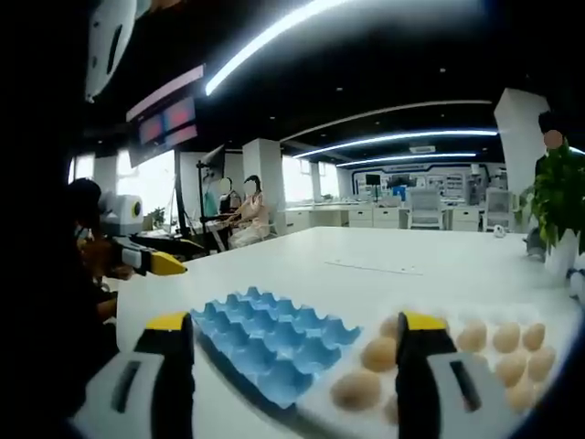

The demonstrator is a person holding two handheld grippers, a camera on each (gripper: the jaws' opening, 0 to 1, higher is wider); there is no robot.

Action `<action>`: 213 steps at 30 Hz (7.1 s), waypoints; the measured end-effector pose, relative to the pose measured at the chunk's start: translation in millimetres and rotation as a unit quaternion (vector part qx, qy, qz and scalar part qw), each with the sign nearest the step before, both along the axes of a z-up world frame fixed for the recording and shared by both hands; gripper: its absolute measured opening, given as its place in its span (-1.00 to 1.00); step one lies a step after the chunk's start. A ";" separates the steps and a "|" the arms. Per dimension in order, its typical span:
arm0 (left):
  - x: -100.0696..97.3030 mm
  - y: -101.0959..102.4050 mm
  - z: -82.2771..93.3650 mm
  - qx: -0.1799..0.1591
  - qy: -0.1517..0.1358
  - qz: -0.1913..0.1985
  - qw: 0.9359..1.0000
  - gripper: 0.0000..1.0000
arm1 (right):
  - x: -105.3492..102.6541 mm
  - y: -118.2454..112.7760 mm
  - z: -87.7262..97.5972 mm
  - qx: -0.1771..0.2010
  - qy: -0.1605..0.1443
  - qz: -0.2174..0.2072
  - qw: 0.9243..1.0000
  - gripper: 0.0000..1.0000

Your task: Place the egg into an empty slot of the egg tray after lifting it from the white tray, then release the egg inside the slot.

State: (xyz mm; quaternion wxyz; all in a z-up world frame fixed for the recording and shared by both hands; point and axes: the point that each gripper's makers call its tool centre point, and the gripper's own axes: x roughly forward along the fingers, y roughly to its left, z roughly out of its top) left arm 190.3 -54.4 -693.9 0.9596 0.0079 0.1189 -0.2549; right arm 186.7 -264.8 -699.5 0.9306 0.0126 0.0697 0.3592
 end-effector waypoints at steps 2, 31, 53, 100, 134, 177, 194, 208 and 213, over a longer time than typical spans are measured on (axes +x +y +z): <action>-0.3 -0.7 0.5 -0.002 0.000 -0.002 1.000 0.60 | 0.1 -0.2 -0.1 -0.001 0.000 -0.001 1.000 0.87; -0.7 -2.3 0.4 -0.003 0.005 -0.008 1.000 0.54 | 2.2 -5.9 -10.1 -0.017 0.013 -0.019 1.000 0.88; -0.7 -0.7 -1.1 -0.004 0.009 -0.007 1.000 0.54 | 3.9 -14.4 -20.4 -0.035 0.029 -0.036 0.998 0.83; -7.8 10.1 -19.7 0.001 0.064 0.017 0.998 0.76 | 29.2 -37.2 -82.8 -0.241 0.202 -0.101 0.944 -0.47; -22.5 -1.2 -46.6 0.089 0.087 -0.035 0.992 0.74 | 14.5 127.6 -25.6 -0.112 0.190 0.105 0.970 -0.51; -29.0 -1.0 -50.0 0.107 0.058 -0.053 0.991 0.60 | -3.1 224.3 -84.4 -0.247 0.126 0.277 0.920 -0.49; -28.8 2.6 -50.4 0.107 0.062 -0.042 0.991 0.55 | -3.2 227.2 -83.9 -0.241 0.120 0.286 0.920 -0.41; -25.5 0.8 -45.1 0.091 0.059 -0.043 0.993 0.55 | 26.6 143.9 -41.6 -0.132 0.122 0.135 0.974 -0.44; -22.8 -0.6 -41.0 0.088 0.051 -0.041 0.994 0.56 | 32.8 96.1 -40.9 -0.116 0.137 0.066 0.981 -0.44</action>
